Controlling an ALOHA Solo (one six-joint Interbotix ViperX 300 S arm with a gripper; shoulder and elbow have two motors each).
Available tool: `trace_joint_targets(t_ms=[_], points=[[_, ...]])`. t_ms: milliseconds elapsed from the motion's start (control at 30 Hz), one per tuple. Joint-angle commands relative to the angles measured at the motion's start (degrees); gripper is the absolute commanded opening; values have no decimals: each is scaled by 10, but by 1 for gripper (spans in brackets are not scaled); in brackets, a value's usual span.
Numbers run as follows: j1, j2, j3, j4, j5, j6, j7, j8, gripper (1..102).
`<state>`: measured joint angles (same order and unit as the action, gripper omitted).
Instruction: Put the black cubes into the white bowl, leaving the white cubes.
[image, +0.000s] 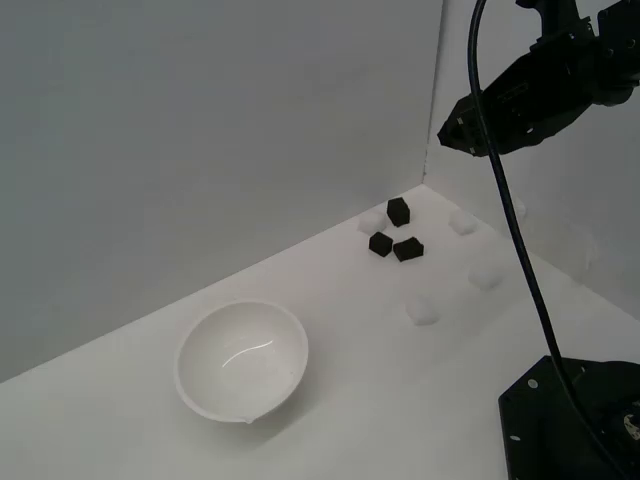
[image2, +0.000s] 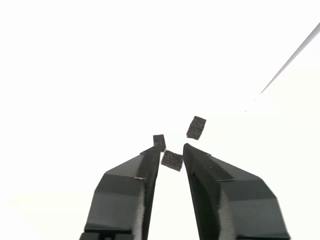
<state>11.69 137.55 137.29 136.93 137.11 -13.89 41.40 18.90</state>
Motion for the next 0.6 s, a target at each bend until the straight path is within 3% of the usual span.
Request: trace_joint_targets(t_ms=[0, 200, 333, 567], points=[[10, -12, -10, -11, -17, -5, -14, 7, 34], [13, -62, -59, -11, -16, -4, -69, 11, 37], [13, -98, -96, -4, -8, -5, -109, 11, 44], [19, -155, -151, 18, 14, -4, -199, 11, 47]])
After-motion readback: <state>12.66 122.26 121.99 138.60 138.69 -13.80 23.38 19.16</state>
